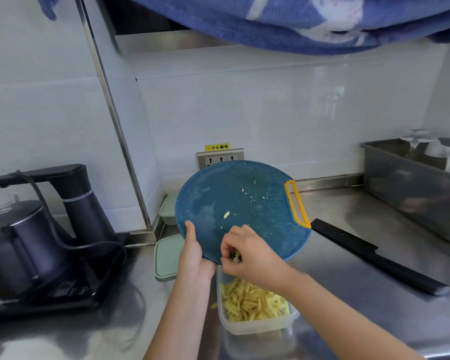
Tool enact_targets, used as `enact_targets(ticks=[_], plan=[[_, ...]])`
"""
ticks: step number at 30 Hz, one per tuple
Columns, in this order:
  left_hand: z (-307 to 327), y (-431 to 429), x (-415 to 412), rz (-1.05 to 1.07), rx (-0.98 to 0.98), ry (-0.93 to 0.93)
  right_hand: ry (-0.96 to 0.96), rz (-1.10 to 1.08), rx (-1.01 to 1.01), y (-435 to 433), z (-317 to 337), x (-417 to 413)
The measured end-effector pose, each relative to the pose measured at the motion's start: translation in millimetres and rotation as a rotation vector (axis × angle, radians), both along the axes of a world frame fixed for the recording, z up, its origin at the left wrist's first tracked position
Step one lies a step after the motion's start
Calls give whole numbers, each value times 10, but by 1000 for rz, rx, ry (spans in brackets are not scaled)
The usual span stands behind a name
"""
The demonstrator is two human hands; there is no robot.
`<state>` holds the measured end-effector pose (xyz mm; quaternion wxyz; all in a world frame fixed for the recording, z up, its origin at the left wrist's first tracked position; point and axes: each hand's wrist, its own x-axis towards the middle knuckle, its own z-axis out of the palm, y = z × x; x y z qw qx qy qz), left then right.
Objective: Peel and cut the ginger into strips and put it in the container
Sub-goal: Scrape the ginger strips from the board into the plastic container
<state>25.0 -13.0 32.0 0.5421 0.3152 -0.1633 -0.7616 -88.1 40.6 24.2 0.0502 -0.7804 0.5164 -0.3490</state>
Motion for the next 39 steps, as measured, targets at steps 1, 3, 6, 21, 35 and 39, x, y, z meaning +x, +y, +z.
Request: enact_targets(ticks=[1,3,6,21,35,39], plan=[[2,-4,8,-6,-2,2,-9,-9,0,48,-23,-8],[14,-13,24,-20,-1,1,-30,-26,21,140,-72,-24],[-13,-38,43,-17,-18,-42,-119,2,109,303,-98,-58],[-134,48,39,-42,-69,-5,-340,-98,272,-292,818,-636],[-77,-10,42,-70,-160,53,248,43,95,-316,378,-408],[-73,-49,80,-50,-129,30,216,165,-30,-42,145,-349]])
